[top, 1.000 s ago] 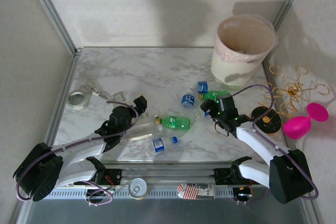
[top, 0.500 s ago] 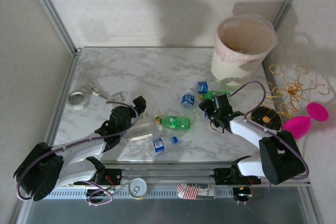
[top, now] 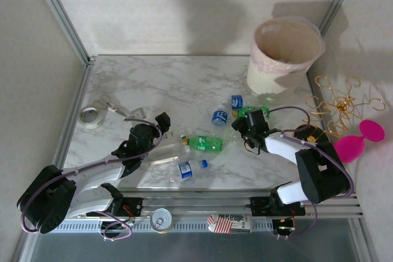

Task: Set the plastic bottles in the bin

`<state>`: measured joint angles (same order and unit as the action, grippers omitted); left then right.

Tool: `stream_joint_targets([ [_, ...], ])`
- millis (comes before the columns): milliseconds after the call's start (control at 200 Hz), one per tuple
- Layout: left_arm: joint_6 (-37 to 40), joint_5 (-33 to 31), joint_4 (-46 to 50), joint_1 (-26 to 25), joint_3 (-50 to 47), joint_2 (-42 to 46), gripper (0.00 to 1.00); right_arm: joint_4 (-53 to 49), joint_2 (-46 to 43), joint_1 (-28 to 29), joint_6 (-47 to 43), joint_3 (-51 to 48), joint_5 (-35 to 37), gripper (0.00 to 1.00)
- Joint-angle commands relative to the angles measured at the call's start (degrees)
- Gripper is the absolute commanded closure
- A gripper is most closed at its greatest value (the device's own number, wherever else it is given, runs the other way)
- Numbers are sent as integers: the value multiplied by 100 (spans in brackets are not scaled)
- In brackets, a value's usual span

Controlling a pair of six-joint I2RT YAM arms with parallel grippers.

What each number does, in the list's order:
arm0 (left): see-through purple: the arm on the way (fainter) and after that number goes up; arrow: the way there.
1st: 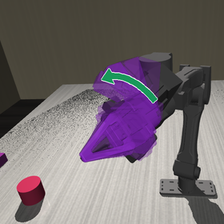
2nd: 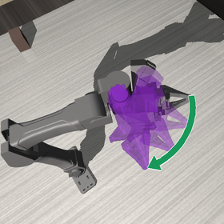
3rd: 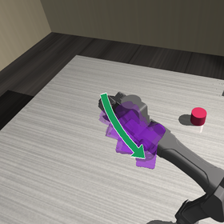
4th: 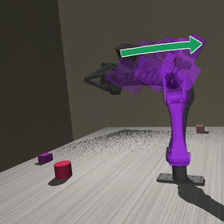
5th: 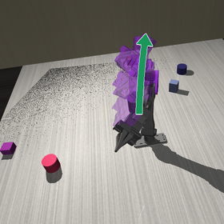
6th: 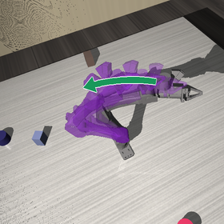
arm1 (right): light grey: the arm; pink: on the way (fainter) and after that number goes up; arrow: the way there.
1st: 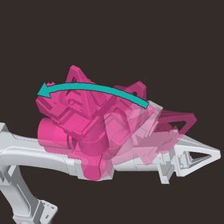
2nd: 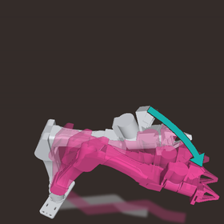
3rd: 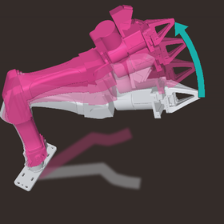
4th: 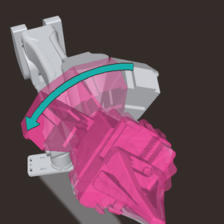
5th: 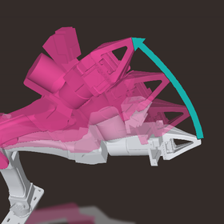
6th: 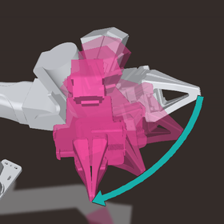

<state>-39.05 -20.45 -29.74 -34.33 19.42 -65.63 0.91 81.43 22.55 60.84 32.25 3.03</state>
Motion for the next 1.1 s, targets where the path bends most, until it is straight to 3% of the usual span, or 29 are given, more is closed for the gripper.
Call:
stream_joint_targets([
  [0,73,-77,42,57,101,-12,0,14,380,32,-19,-121,-45,21],
  [501,126,-21,64,82,228,-65,0,-191,-104,29,-219,-150,254,48],
  [666,104,31,50,83,256,-47,0,-408,-652,22,-428,-184,332,50],
  [721,91,62,39,84,264,-38,0,-441,-863,36,-608,-188,228,54],
  [1097,-74,475,-103,87,361,-57,0,-519,-2194,523,-1703,389,-386,56],
])
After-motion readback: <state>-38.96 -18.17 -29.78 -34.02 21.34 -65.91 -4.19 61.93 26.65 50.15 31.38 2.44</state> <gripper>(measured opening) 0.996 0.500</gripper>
